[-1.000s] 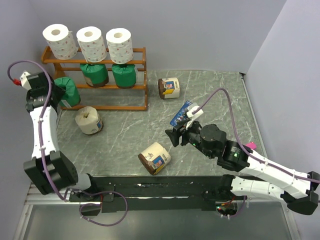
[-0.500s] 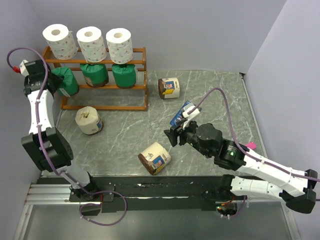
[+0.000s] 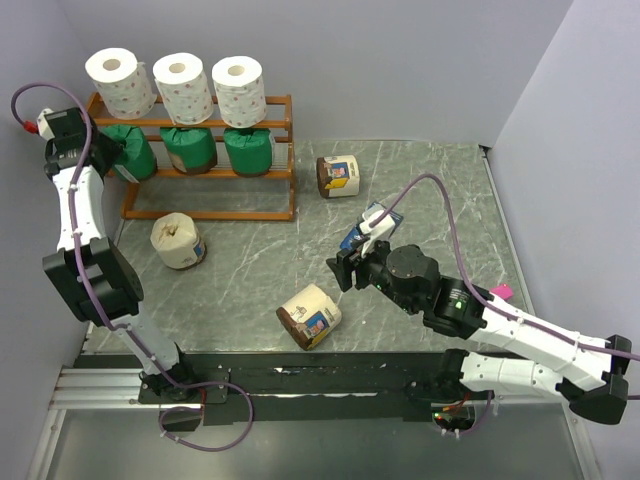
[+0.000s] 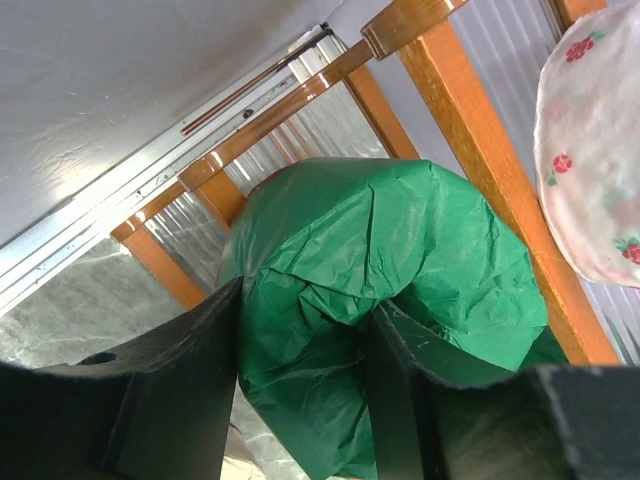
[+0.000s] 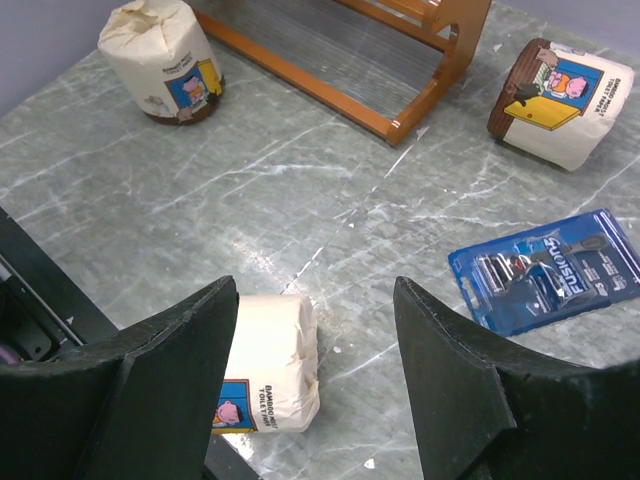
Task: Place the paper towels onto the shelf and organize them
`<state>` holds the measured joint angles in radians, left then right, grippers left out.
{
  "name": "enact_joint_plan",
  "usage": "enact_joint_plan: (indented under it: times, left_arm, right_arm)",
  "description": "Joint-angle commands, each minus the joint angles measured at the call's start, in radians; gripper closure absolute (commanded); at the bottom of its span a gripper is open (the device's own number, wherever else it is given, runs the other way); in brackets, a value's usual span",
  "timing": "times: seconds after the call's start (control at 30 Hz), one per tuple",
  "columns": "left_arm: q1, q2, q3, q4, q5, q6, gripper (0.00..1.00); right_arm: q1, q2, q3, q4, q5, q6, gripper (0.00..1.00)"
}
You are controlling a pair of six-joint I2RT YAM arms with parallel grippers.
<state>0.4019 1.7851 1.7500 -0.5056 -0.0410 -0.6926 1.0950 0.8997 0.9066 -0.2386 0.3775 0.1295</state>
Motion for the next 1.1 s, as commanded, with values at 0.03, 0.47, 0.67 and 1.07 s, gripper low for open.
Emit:
enact_joint_plan:
  times: [0.03,0.47,0.67,1.07]
  left_arm:
    - [0.000,-0.009,0.055,0.065,0.030,-0.002,0.45]
    - [0.000,-0.006,0.069,0.096,0.070,-0.013,0.38]
    - [0.000,-0.019,0.069,0.102,0.078,-0.009,0.34]
    - [0.006,-0.133,0.016,0.095,0.055,0.004,0.28]
  right_arm:
    - [-0.001,0.019,0.069,0.025,0.029,-0.021,0.29]
    - [-0.001,0.022,0.080,0.030,0.034,-0.025,0.29]
    - [0.000,0.025,0.078,0.032,0.028,-0.022,0.29]
    - [-0.001,0.013,0.084,0.010,0.026,-0.013,0.29]
